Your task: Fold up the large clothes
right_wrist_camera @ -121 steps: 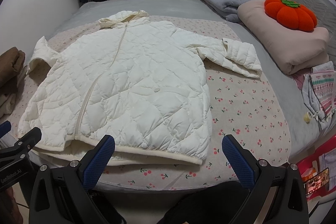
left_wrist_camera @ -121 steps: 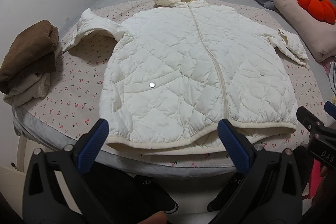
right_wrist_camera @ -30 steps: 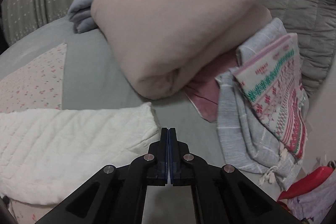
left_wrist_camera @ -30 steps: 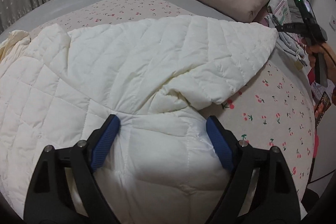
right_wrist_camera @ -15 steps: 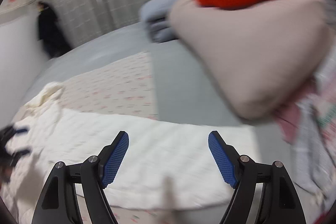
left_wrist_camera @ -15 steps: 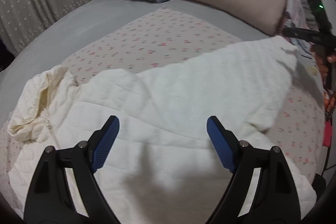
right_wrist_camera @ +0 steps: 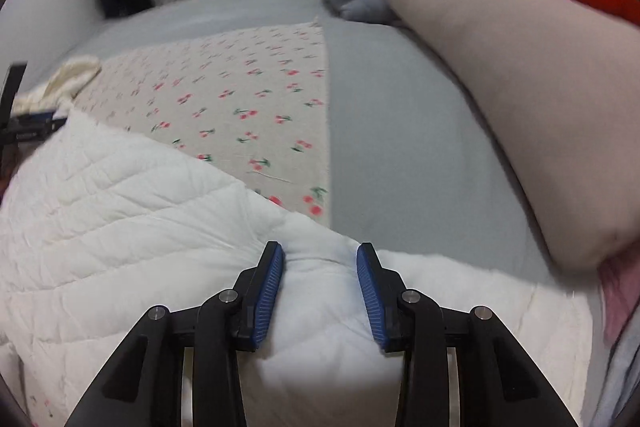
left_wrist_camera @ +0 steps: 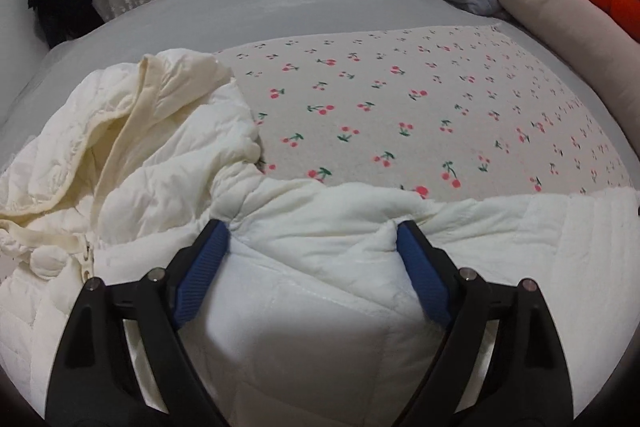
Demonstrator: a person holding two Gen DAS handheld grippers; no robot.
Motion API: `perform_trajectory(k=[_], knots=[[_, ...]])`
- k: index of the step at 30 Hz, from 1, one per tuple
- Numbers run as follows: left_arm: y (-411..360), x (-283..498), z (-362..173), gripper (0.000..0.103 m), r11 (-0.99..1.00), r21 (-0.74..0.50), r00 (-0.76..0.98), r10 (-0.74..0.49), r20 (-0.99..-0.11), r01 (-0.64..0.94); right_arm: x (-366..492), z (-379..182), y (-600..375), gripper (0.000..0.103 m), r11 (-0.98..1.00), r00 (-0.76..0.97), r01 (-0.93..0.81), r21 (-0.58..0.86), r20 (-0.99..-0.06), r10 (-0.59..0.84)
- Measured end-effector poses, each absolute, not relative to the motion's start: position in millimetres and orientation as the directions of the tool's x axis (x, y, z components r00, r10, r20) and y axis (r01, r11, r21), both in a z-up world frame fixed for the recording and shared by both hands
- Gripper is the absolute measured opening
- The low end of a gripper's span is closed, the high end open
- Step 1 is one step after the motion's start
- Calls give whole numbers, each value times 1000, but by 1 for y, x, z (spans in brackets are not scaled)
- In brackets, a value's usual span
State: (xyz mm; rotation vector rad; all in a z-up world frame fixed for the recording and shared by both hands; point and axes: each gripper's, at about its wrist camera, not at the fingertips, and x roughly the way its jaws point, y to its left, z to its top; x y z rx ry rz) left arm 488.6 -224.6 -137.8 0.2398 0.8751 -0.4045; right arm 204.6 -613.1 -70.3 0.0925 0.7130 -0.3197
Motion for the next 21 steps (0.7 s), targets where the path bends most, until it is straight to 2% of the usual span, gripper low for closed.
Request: perform_trajectory(k=[2, 5, 6, 7, 9, 13, 17, 21], knots=[[-218, 489, -132, 86, 911, 28, 575, -236, -783, 412, 204, -66, -614, 39, 933, 691, 358, -24, -665, -282], [-202, 474, -110, 85, 901, -1, 561, -271, -782, 434, 214, -48, -595, 42, 908, 609, 393, -145, -699, -375], [-193, 466, -98, 85, 898, -1, 577, -283, -766, 440, 220, -37, -582, 43, 918, 618, 363, -158, -697, -364], [-183, 461, -86, 85, 901, 7, 603, -285, -745, 434, 226, -27, -570, 46, 930, 640, 335, -149, -689, -341], [-158, 461, -65, 85, 925, 42, 662, -237, -711, 377, 241, -4, -543, 67, 951, 685, 286, -120, -669, -290], [-92, 494, -49, 86, 976, 105, 718, -65, -693, 190, 290, 36, -475, 71, 986, 759, 159, -41, -633, -149], [-31, 523, -64, 86, 992, 36, 654, -54, -755, 123, 358, 56, -397, 75, 999, 791, 32, -9, -611, -31], [-3, 537, -94, 86, 995, -29, 601, -83, -795, 100, 427, 49, -327, 77, 998, 776, -63, -1, -629, 48]])
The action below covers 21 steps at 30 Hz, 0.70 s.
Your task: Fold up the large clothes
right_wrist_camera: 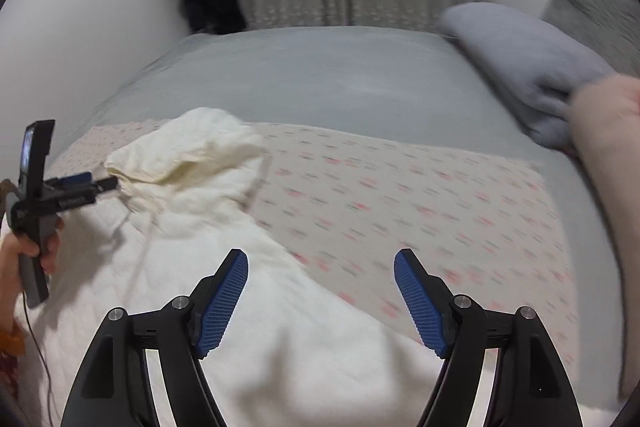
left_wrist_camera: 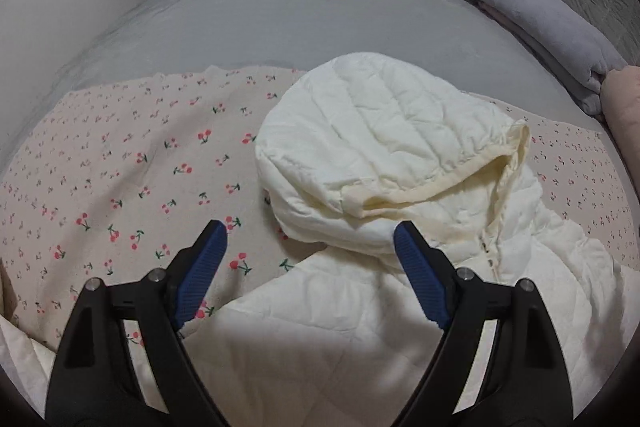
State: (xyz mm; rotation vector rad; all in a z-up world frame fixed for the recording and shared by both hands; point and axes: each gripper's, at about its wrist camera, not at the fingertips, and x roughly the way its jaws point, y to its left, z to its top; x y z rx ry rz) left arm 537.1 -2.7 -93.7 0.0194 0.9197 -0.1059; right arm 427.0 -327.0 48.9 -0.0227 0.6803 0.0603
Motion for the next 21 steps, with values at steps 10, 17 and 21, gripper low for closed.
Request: perform_trajectory(k=[10, 17, 21], knots=[[13, 539, -95, 86, 989, -122, 645, -151, -749, 89, 542, 1, -252, 77, 996, 730, -25, 82, -679, 74], [4, 546, -103, 86, 987, -76, 606, -148, -781, 143, 560, -10, -245, 74, 1000, 721, 27, 6, -693, -15], [13, 544, -114, 86, 991, -66, 604, -121, -788, 112, 549, -8, -244, 74, 999, 748, 32, -30, -662, -44]])
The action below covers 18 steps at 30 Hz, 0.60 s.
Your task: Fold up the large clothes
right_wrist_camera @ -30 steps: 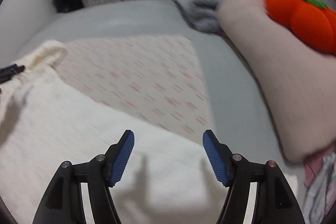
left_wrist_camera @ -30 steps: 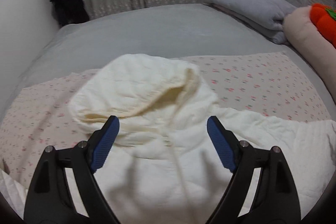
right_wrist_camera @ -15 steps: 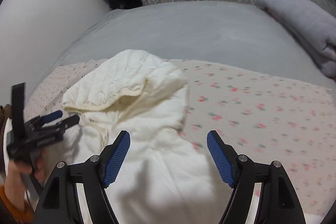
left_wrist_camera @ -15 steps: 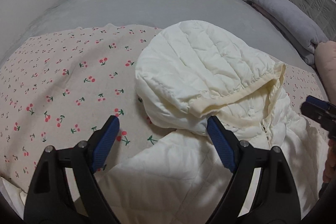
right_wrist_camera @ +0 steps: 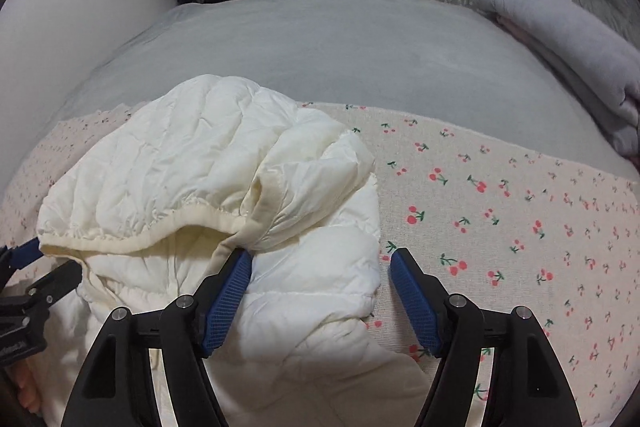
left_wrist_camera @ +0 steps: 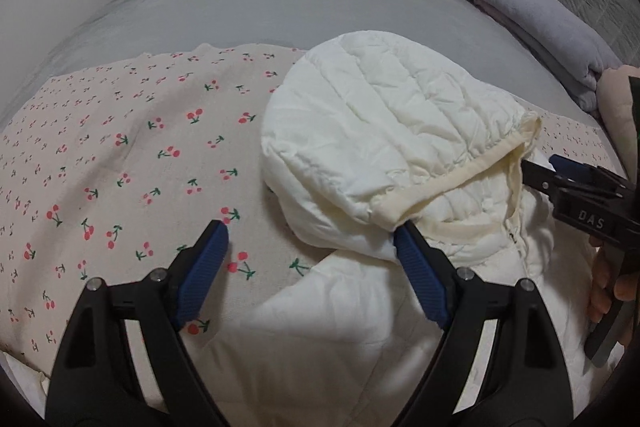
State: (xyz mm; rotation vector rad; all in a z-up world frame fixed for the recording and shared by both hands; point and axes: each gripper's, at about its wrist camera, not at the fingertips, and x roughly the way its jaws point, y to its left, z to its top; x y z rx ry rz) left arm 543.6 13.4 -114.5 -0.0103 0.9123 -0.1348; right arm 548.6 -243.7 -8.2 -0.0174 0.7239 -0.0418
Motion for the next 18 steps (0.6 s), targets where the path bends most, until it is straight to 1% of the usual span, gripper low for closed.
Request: perform_trajectory(k=[1, 3, 4, 6, 9, 11, 12, 15, 16, 18], knots=[[18, 543, -114, 86, 992, -82, 611, -123, -782, 95, 545, -7, -246, 74, 1000, 753, 20, -4, -658, -18], [25, 542, -109, 86, 991, -115, 633, -136, -762, 75, 537, -1, -246, 74, 993, 757, -59, 98, -645, 109], [26, 541, -105, 85, 990, -121, 646, -140, -751, 73, 531, 3, -242, 74, 988, 760, -91, 124, -632, 149], [24, 539, -98, 85, 985, -147, 659, -169, -733, 89, 532, 8, -233, 76, 987, 763, -121, 109, -625, 162], [15, 539, -93, 85, 977, -167, 648, -211, -732, 129, 545, 3, -221, 77, 996, 745, -82, 37, -662, 86], [8, 536, -90, 85, 977, -140, 661, -210, -720, 159, 543, 2, -218, 77, 993, 751, -92, 75, -650, 119], [5, 536, -90, 85, 980, -115, 662, -195, -724, 163, 541, 1, -216, 77, 993, 760, -97, 62, -640, 114], [5, 544, -100, 85, 990, -51, 649, -123, -751, 128, 547, -8, -211, 77, 996, 759, -37, -84, -650, -26], [9, 547, -103, 85, 993, -49, 646, -105, -756, 104, 549, -10, -211, 77, 993, 761, -15, -121, -645, -67], [19, 550, -108, 85, 998, -45, 654, -63, -754, 43, 550, -10, -219, 76, 989, 780, 42, -145, -614, -123]])
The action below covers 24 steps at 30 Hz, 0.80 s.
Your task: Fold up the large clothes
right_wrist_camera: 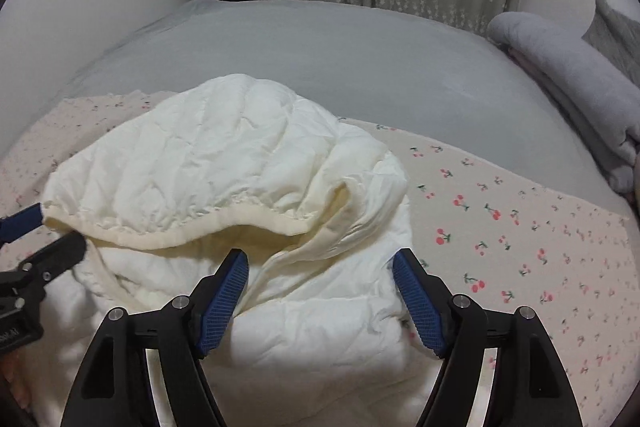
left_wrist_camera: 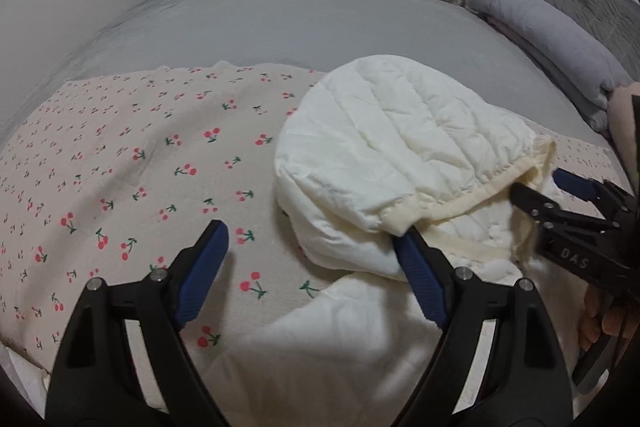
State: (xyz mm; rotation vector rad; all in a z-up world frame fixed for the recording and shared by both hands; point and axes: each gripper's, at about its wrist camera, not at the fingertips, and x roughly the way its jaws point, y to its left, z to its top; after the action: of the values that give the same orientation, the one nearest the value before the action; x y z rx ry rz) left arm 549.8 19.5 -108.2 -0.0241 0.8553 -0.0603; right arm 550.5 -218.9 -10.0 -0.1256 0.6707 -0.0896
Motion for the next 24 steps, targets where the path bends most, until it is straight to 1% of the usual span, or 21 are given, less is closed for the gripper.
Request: perform_trajectory(k=[2, 4, 5, 6, 7, 9, 10, 12, 13, 15, 18, 21, 24], knots=[[29, 549, -109, 85, 998, -66, 663, -58, -747, 13, 548, -8, -233, 75, 988, 794, 96, -120, -589, -149], [33, 547, -110, 85, 997, -77, 664, -60, -745, 4, 546, -5, -245, 69, 987, 805, 123, -103, -571, -160], [33, 546, -109, 85, 997, -71, 669, -52, -741, 0, 544, -3, -251, 62, 984, 810, 143, -105, -558, -177], [32, 545, -107, 85, 997, -75, 673, -57, -737, 2, 544, 0, -255, 59, 983, 817, 152, -99, -547, -182], [31, 544, -104, 85, 995, -96, 675, -84, -733, 21, 544, 2, -258, 57, 984, 822, 153, -87, -542, -176], [24, 539, -97, 85, 988, -134, 676, -151, -722, 77, 544, 4, -258, 43, 986, 827, 142, -84, -538, -165], [18, 537, -94, 85, 984, -140, 676, -177, -716, 109, 544, 4, -258, 40, 987, 828, 136, -91, -536, -163], [5, 534, -90, 85, 984, -108, 679, -177, -713, 143, 540, 4, -255, 25, 987, 834, 125, -103, -528, -160], [-1, 534, -89, 85, 985, -88, 681, -168, -713, 151, 538, 5, -252, 22, 986, 838, 124, -112, -520, -164], [-5, 539, -91, 85, 988, -67, 678, -146, -721, 142, 531, 6, -248, 12, 985, 849, 120, -121, -502, -165], [-6, 551, -99, 85, 989, -89, 646, -143, -750, 115, 527, 11, -243, 8, 985, 869, 128, -115, -465, -167], [-15, 558, -104, 85, 991, -71, 628, -125, -768, 111, 518, 15, -239, 6, 983, 889, 146, -107, -422, -178], [-24, 560, -107, 85, 986, -77, 609, -150, -779, 145, 508, 21, -243, 4, 988, 906, 147, -39, -396, -150]])
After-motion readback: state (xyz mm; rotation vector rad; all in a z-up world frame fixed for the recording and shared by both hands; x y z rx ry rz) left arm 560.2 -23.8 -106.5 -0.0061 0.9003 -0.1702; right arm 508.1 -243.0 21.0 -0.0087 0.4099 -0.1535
